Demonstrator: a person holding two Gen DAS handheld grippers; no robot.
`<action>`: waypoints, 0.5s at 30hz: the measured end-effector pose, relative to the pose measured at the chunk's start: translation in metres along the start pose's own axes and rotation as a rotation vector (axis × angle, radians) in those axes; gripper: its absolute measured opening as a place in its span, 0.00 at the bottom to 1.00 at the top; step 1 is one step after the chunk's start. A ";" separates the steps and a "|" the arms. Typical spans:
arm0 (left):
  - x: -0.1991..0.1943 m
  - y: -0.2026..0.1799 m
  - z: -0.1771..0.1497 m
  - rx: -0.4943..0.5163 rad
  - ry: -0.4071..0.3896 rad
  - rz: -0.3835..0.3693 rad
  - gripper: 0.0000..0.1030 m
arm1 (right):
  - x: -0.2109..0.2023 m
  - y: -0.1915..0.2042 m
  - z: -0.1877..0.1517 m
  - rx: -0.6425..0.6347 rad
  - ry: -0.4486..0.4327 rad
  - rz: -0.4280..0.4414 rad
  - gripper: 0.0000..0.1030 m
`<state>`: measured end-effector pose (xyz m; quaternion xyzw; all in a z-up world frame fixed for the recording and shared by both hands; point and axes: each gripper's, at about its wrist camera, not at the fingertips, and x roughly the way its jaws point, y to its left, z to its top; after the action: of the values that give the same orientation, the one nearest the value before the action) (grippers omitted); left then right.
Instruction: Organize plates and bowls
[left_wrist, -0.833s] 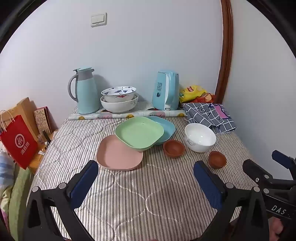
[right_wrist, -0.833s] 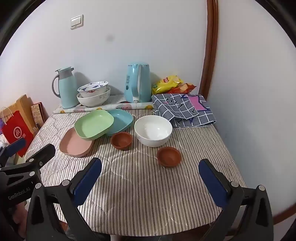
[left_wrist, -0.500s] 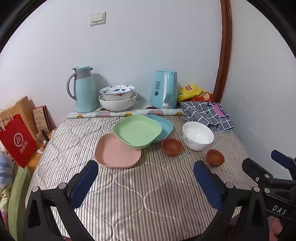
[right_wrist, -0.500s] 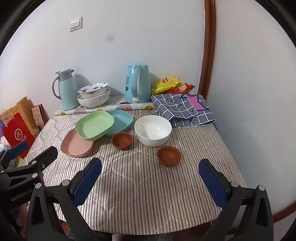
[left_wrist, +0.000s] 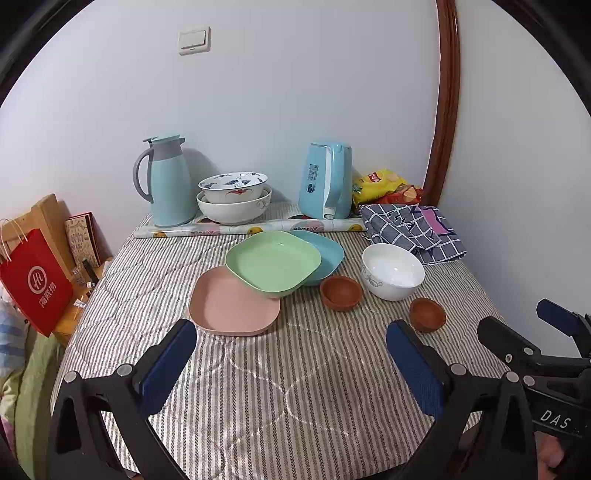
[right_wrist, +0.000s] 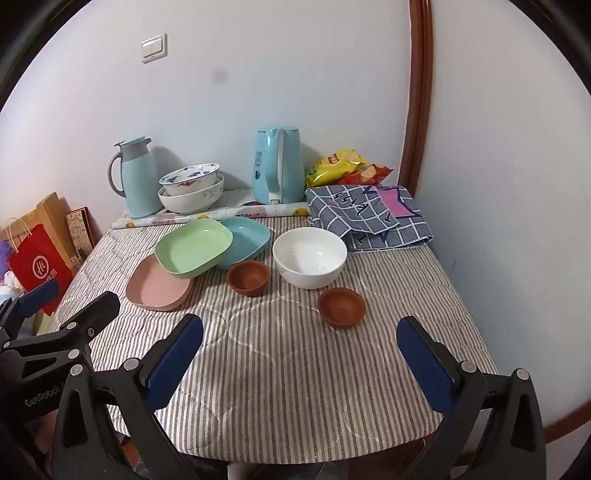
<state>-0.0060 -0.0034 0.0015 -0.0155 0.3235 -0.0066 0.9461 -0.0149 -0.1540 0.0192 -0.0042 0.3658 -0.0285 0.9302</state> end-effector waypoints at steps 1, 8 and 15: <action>0.000 0.000 0.000 0.001 0.001 -0.001 1.00 | 0.000 0.000 0.000 0.002 0.000 -0.002 1.00; 0.000 0.000 0.000 0.003 0.001 -0.004 1.00 | -0.001 -0.003 0.000 0.013 0.004 0.001 1.00; 0.000 0.001 -0.002 0.005 0.002 0.000 1.00 | 0.000 -0.001 -0.001 0.016 0.002 -0.002 1.00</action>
<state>-0.0068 -0.0023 -0.0002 -0.0132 0.3246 -0.0074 0.9457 -0.0158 -0.1552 0.0186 0.0029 0.3666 -0.0322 0.9298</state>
